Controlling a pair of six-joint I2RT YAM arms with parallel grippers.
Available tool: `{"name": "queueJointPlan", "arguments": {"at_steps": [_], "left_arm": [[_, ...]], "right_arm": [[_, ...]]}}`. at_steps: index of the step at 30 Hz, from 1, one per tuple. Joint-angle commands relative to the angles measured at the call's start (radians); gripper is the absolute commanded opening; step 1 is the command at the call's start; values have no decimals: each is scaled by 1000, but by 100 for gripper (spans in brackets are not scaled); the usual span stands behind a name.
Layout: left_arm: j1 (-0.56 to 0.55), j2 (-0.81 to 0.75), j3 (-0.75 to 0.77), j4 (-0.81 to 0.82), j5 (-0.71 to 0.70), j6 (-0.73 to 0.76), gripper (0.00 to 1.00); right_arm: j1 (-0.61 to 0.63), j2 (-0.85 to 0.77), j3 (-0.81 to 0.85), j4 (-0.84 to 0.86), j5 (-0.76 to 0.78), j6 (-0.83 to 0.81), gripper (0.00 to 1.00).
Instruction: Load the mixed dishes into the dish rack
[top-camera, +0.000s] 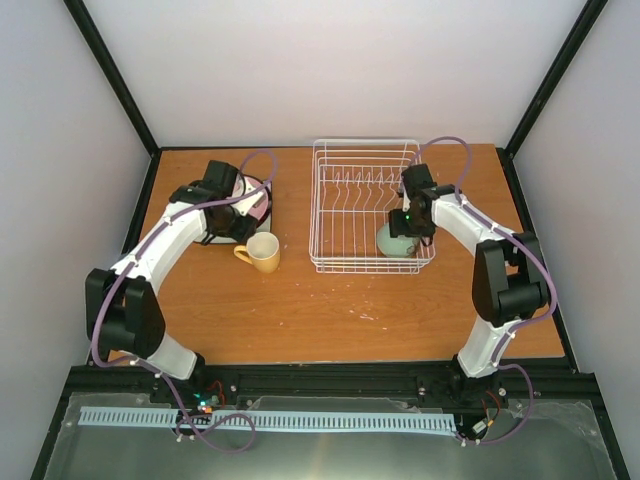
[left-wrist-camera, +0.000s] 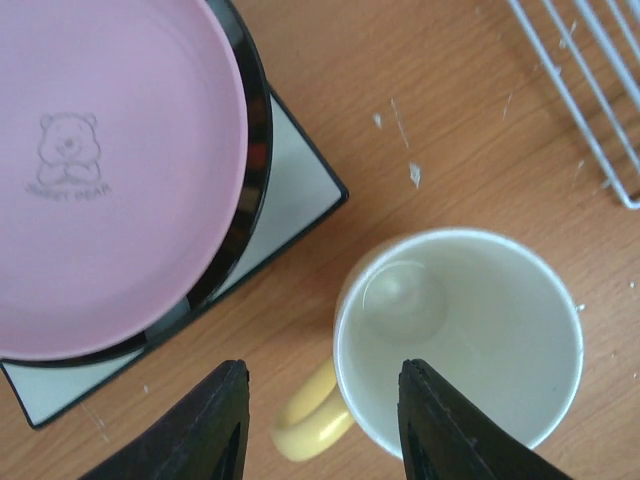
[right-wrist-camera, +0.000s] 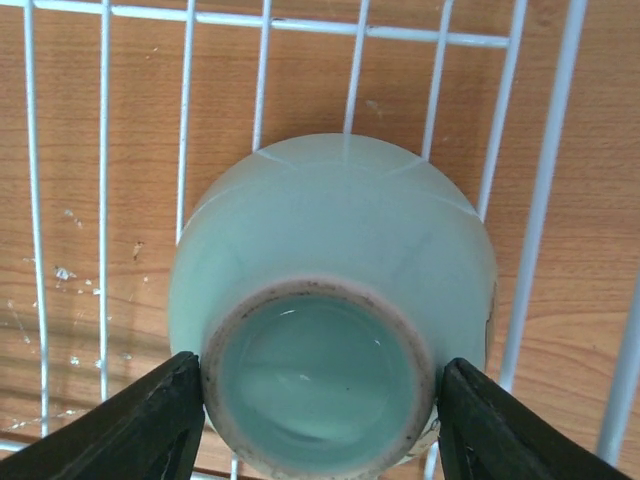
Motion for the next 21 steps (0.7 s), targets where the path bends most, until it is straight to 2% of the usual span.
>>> {"name": "queueJointPlan", "arguments": {"at_steps": [1, 4, 13, 21], "left_arm": [[-11, 20, 80, 10, 33, -2, 42], [-13, 32, 93, 14, 40, -2, 42], [-21, 68, 87, 14, 90, 0, 41], [-49, 101, 82, 18, 101, -8, 34]], "right_arm": [[7, -28, -23, 2, -19, 13, 63], [8, -39, -35, 5, -16, 15, 75], [8, -93, -16, 24, 7, 19, 76], [8, -151, -16, 42, 103, 22, 76]]}}
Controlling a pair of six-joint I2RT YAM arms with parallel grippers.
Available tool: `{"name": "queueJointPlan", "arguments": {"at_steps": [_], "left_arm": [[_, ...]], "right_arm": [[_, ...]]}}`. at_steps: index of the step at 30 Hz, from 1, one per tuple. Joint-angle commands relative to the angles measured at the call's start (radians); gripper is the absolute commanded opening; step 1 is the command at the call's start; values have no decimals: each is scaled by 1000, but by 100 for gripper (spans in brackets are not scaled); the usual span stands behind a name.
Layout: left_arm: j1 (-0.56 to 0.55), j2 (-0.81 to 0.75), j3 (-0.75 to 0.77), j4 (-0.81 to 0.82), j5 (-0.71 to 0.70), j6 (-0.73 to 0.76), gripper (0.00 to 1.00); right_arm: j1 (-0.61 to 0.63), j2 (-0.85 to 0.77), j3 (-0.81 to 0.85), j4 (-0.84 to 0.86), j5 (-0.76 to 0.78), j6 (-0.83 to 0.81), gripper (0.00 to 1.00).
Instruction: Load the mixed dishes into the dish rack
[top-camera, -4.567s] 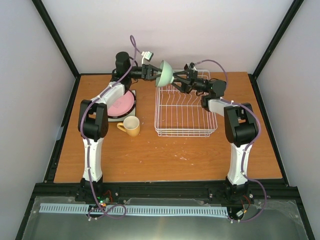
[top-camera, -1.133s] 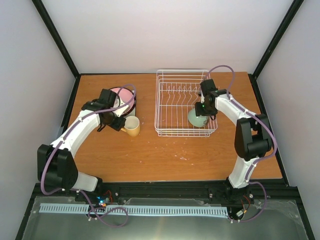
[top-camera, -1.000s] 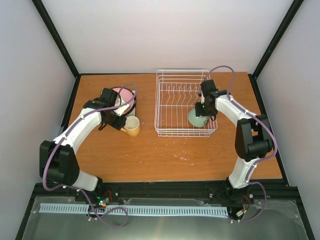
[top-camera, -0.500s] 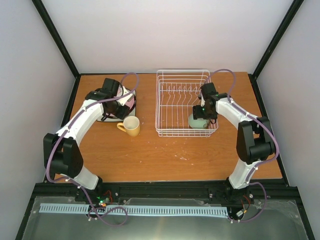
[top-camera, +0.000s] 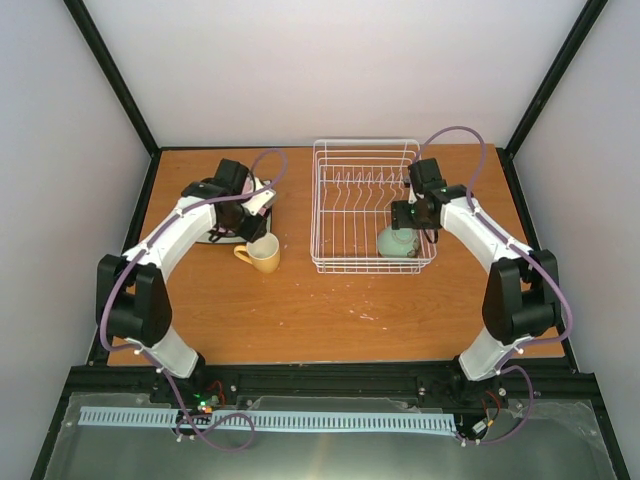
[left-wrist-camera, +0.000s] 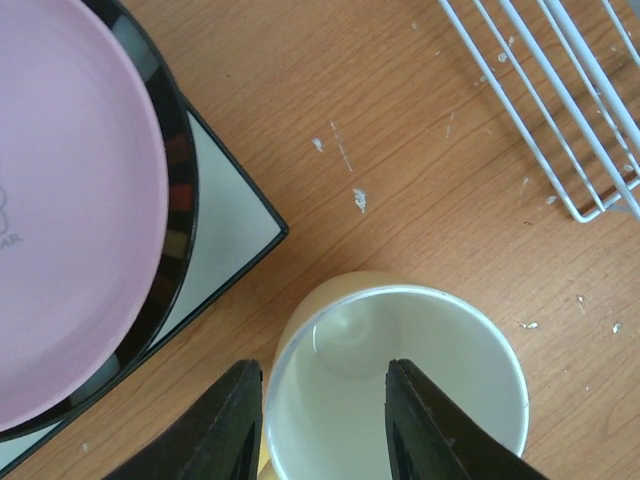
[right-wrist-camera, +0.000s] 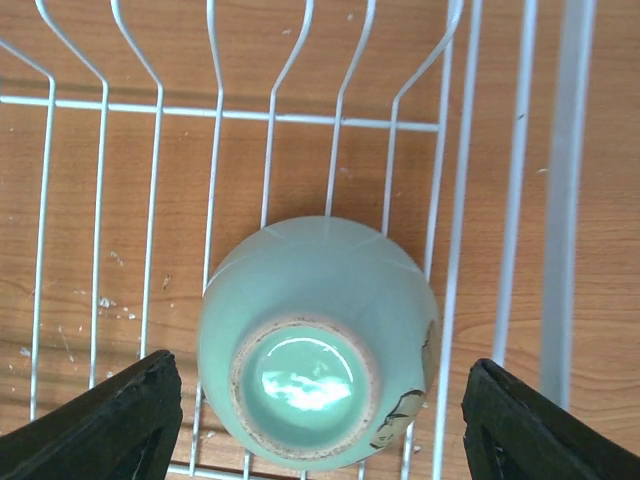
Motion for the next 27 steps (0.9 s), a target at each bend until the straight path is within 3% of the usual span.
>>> {"name": "queueJointPlan", "arguments": {"at_steps": [1, 12, 27], "left_arm": [[-25, 23, 22, 11, 25, -5, 34], [-50, 59, 0, 31, 17, -4, 33], [-49, 43, 6, 50, -114, 31, 35]], "right_arm": [[2, -39, 9, 17, 67, 6, 76], [0, -62, 13, 28, 80, -1, 77], [1, -52, 19, 33, 59, -9, 77]]}}
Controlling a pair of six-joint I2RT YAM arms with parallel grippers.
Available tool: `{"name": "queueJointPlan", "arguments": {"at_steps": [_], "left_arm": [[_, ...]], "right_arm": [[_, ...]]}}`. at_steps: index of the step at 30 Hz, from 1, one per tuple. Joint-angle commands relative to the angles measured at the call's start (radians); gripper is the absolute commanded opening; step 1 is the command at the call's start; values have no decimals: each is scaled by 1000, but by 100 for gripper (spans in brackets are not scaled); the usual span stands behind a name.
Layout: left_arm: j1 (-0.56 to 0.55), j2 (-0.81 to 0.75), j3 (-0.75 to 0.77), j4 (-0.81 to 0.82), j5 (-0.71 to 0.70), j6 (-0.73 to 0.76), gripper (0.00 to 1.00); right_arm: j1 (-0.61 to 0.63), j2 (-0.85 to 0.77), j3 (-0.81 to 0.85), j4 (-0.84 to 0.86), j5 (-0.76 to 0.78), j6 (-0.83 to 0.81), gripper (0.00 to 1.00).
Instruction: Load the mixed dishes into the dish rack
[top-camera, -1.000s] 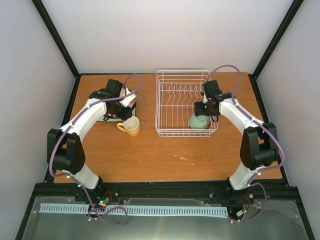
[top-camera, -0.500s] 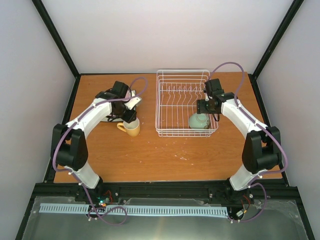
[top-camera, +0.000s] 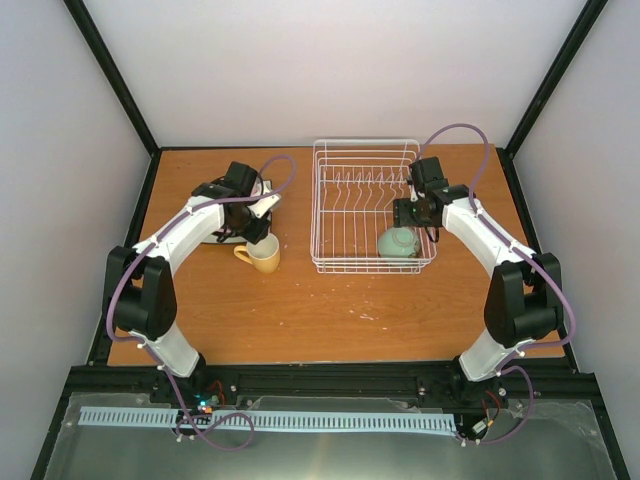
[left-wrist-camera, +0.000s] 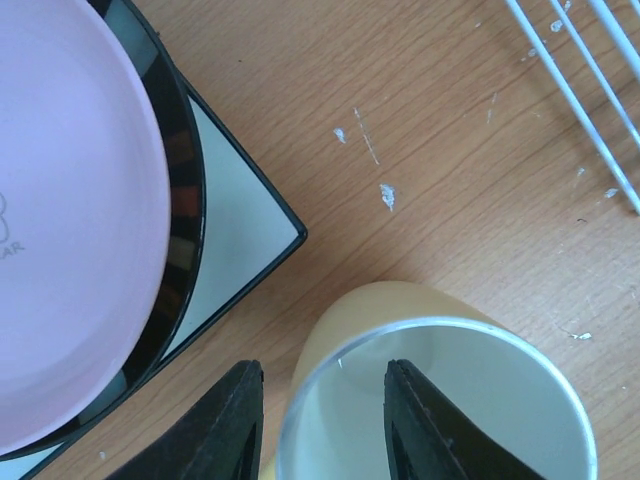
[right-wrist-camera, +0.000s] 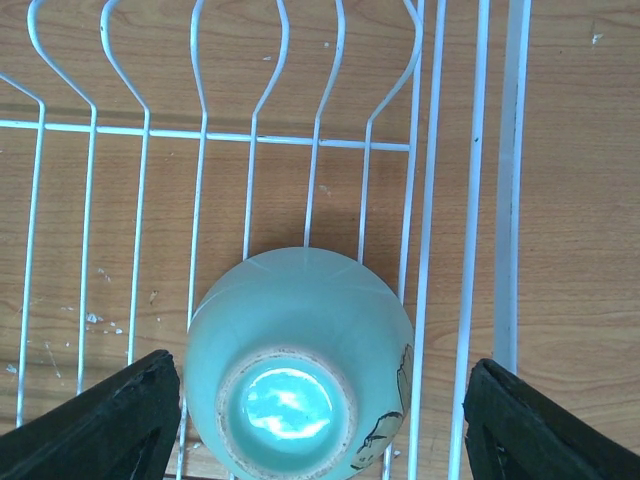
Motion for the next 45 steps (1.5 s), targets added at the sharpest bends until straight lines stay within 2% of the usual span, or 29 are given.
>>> {"name": "queueJointPlan", "arguments": {"at_steps": [1, 9, 12, 16, 19, 28, 32, 35, 37, 40, 42, 43, 45], "left_arm": [[-9, -14, 0, 24, -35, 27, 35], [-9, -15, -75, 43, 18, 10, 33], [-9, -27, -104, 52, 36, -3, 25], [-9, -24, -101, 61, 32, -4, 3], [-8, -7, -63, 47, 44, -16, 1], [-9, -29, 156, 64, 119, -127, 1], [-8, -7, 354, 23, 145, -193, 1], [-5, 16, 505, 39, 205, -248, 0], [8, 37, 584, 81, 251, -324, 1], [66, 61, 630, 228, 453, -531, 1], [114, 42, 513, 491, 657, -796, 1], [127, 34, 449, 654, 729, -876, 1], [141, 54, 365, 932, 845, -1167, 1]], "right_arm": [[0, -19, 20, 19, 2, -9, 77], [0, -17, 23, 16, 6, -13, 77], [1, -27, 17, 16, 9, -10, 77], [-1, -36, 2, 20, 6, -7, 77], [0, -34, 1, 18, 2, -6, 77], [0, -67, 14, 47, -15, -16, 77], [0, -73, 62, 55, -46, -4, 77], [-1, -84, 102, 106, -130, 15, 78], [-2, -85, 127, 158, -213, 25, 78], [-2, -75, 153, 247, -387, 18, 78], [-4, -58, 160, 300, -526, 8, 78], [-3, -49, 161, 325, -575, 8, 78], [-3, -34, 151, 384, -664, 6, 78]]}}
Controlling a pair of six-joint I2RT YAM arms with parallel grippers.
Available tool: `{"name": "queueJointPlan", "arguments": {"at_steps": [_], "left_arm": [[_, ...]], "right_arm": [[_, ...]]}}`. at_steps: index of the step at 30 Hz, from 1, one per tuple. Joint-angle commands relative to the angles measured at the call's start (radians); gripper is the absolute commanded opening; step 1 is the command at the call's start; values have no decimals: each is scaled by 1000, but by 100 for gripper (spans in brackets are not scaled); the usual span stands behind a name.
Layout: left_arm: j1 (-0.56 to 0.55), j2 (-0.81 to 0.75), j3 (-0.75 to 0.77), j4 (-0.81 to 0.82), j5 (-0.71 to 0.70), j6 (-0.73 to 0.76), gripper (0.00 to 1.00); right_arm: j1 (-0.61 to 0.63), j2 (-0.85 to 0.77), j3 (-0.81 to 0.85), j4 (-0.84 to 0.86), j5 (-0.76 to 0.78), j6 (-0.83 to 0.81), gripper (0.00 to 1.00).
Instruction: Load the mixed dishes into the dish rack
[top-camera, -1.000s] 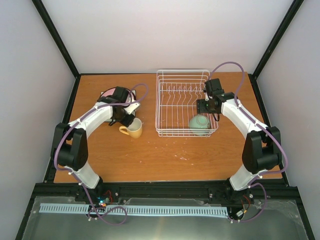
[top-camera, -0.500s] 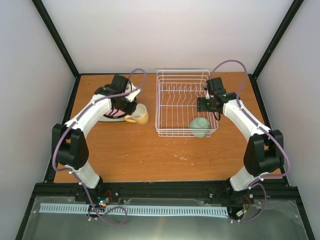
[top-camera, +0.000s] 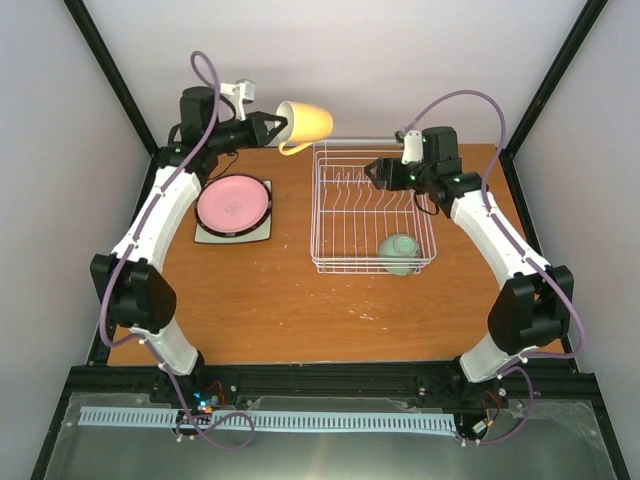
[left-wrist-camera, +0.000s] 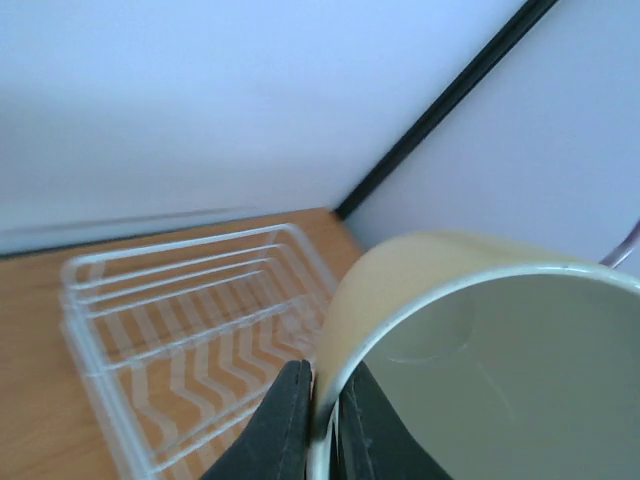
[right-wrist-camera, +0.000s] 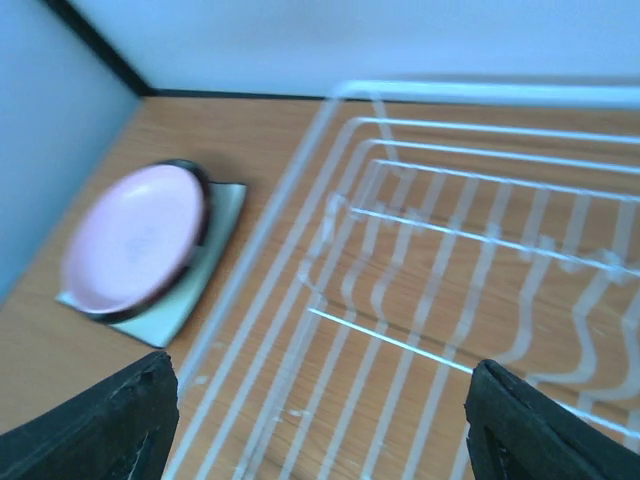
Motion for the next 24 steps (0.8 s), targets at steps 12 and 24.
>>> {"name": "queueJointPlan", "arguments": {"at_steps": [12, 24], "left_arm": [[34, 226, -298, 1606, 342, -1526, 1], [-25, 314, -233, 1680, 274, -1661, 0]], "right_arm": [[22, 82, -47, 503, -484, 91, 69], [64, 157, 19, 603, -518, 159, 71]]}}
